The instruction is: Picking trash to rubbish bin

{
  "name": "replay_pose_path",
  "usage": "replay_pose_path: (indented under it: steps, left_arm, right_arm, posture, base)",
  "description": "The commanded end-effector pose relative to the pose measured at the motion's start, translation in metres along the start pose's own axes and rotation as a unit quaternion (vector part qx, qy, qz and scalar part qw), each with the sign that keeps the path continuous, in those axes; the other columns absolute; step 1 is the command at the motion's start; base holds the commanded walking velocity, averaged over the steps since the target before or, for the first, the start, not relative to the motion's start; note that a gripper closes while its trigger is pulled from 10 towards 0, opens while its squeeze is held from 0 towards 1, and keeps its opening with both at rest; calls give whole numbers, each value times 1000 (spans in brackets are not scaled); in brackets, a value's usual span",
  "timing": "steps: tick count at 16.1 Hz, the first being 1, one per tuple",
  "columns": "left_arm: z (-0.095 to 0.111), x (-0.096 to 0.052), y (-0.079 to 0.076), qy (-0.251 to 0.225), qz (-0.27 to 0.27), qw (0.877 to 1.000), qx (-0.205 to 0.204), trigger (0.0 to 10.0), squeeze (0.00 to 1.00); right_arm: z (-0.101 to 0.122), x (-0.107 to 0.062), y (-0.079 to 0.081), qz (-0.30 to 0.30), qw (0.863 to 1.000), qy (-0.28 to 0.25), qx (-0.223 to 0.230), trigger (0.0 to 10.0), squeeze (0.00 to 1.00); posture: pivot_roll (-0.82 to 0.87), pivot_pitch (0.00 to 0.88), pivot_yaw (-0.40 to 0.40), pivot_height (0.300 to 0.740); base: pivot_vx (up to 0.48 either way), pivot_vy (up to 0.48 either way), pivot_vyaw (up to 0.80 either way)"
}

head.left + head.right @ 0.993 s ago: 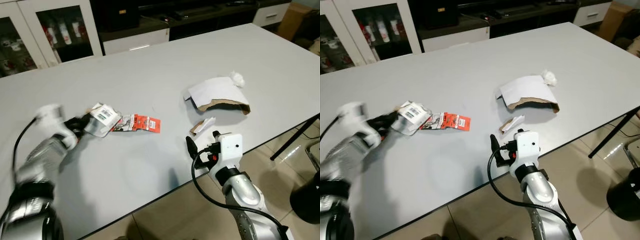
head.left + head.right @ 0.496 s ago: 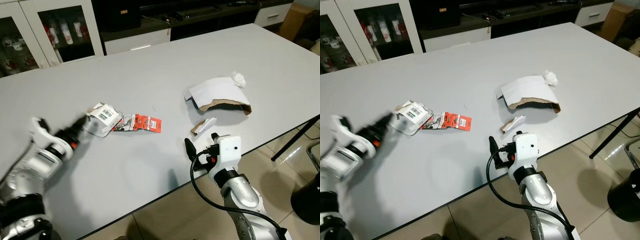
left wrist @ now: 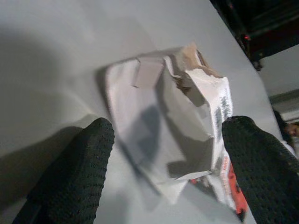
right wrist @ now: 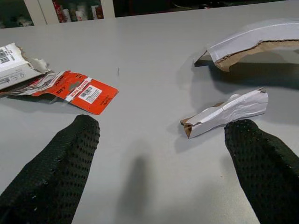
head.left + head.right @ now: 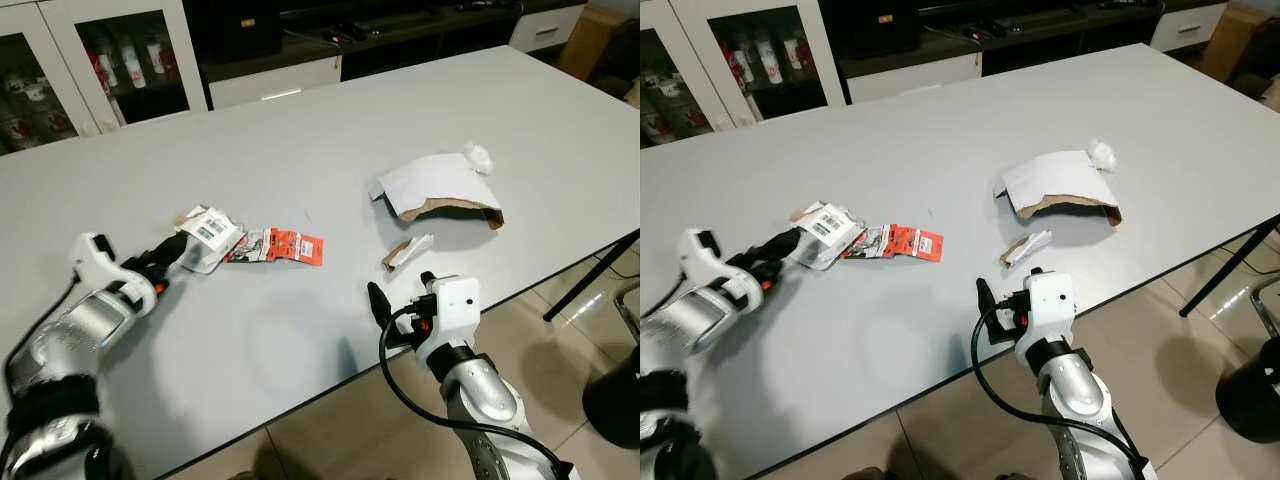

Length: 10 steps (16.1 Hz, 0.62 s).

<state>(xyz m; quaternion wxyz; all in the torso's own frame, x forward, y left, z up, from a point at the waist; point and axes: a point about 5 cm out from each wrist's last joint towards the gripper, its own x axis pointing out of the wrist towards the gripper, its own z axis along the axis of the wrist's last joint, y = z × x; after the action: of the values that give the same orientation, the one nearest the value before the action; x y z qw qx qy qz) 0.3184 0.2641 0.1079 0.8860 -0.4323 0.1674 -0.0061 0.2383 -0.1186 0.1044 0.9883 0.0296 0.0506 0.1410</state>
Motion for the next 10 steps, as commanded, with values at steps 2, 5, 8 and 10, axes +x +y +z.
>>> replay_pose_path:
  steps: [2,5,8,10]
  left_arm:
    - [1,9,-10,-8,-26,999,-22,10000,0]
    - [-4,21,-13,2,-14,1000,-14,10000,0]
    - [-4,24,-10,1,1,1000,-15,10000,0]
    - [-3,24,-8,-4,4,1000,-22,10000,0]
  right_arm:
    - [3,-1,1,0,1000,-3,-5,10000,0]
    - [7,-4,21,93,996,-6,-10,10000,0]
    - [7,-8,39,170,985,4,-15,10000,0]
    - [12,-12,52,226,974,6,-4,10000,0]
  posture:
    - [-54,56,46,740]
    - [-56,55,43,740]
    - [-58,56,47,740]
    - [-58,50,45,740]
  base:
    - [0,0,0]
    - [0,0,0]
    - [0,0,0]
    - [0,0,0]
